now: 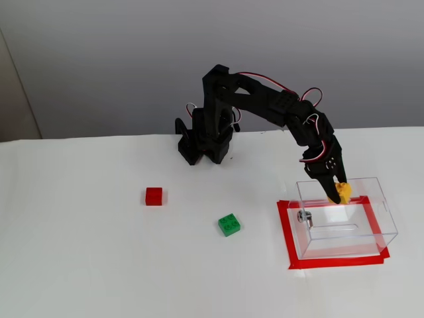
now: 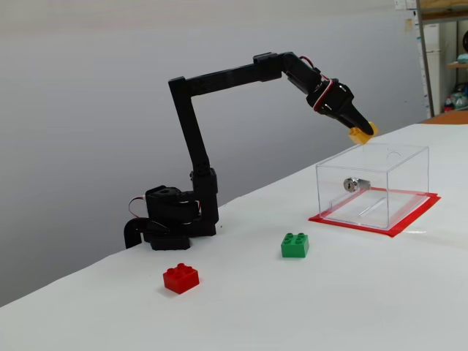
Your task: Pick the yellow lego brick and place it into the transparent box
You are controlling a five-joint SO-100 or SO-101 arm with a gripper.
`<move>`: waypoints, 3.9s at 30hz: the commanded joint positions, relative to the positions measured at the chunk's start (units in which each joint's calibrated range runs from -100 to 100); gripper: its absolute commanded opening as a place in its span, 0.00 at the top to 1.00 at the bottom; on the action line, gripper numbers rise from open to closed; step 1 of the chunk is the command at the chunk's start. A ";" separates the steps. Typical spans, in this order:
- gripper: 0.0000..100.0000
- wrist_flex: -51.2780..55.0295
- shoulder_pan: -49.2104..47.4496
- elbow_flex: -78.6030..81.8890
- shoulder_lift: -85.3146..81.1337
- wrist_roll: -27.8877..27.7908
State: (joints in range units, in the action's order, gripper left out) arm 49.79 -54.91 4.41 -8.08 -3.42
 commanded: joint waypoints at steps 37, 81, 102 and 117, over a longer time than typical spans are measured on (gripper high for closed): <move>0.87 -0.53 0.46 -4.68 -1.30 -0.34; 0.99 7.48 60.50 62.86 -73.93 -0.34; 0.99 4.70 62.49 93.51 -91.58 -0.34; 0.99 4.26 61.31 93.78 -91.58 -0.39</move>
State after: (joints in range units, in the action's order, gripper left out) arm 54.76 5.98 97.53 -99.24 -3.47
